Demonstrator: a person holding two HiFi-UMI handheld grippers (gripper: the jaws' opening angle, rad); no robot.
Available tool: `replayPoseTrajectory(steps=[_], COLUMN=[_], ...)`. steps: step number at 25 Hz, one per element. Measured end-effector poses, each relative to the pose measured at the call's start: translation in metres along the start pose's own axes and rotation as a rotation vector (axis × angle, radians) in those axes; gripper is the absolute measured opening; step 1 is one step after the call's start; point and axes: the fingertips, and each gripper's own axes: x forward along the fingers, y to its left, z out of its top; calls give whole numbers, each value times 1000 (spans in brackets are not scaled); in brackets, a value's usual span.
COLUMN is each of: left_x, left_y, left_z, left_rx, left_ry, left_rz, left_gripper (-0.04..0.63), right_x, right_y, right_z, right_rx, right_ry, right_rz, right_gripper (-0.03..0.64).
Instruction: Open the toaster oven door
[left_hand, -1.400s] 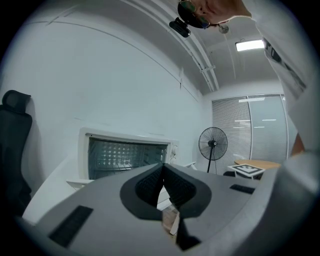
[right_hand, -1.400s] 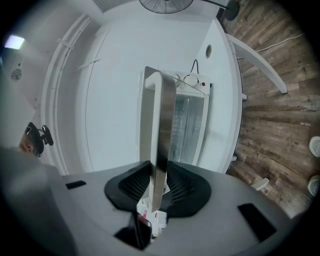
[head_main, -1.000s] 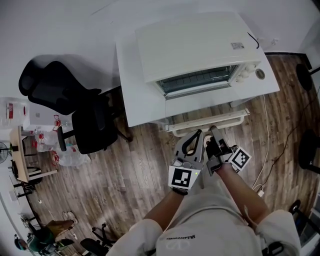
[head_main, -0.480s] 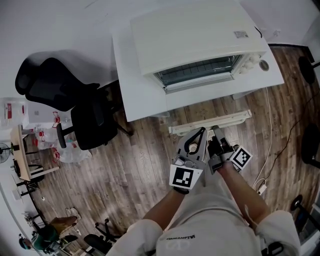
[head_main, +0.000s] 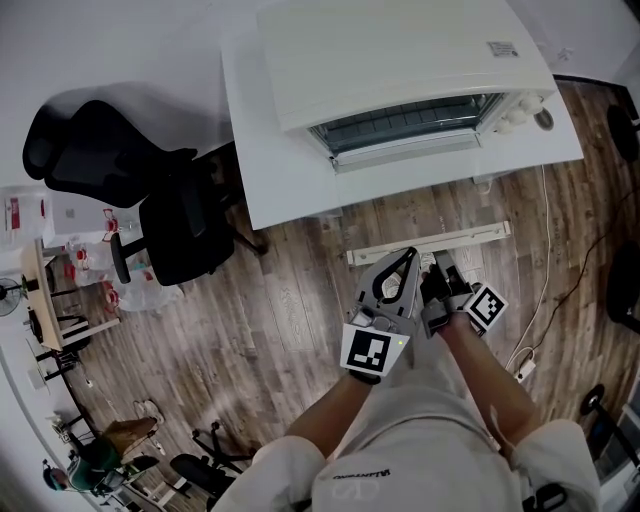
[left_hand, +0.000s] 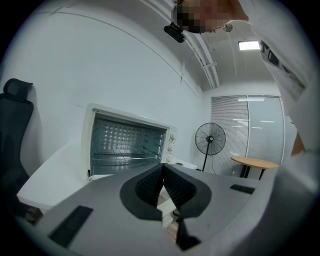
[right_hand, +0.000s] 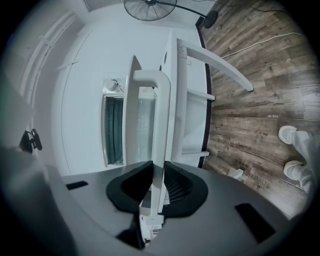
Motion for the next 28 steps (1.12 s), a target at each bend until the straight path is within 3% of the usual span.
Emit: replayPoseTrajectory(steps=[28], left_x=[14], left_y=[21], left_z=[-52], left_rx=[-19], left_ry=[27], left_rz=[25], left_gripper=[6], right_x=[23], right_y=[-72], right_z=[-1], right_rx=[15], right_ry=[13], right_rz=[-18], right_gripper=[87])
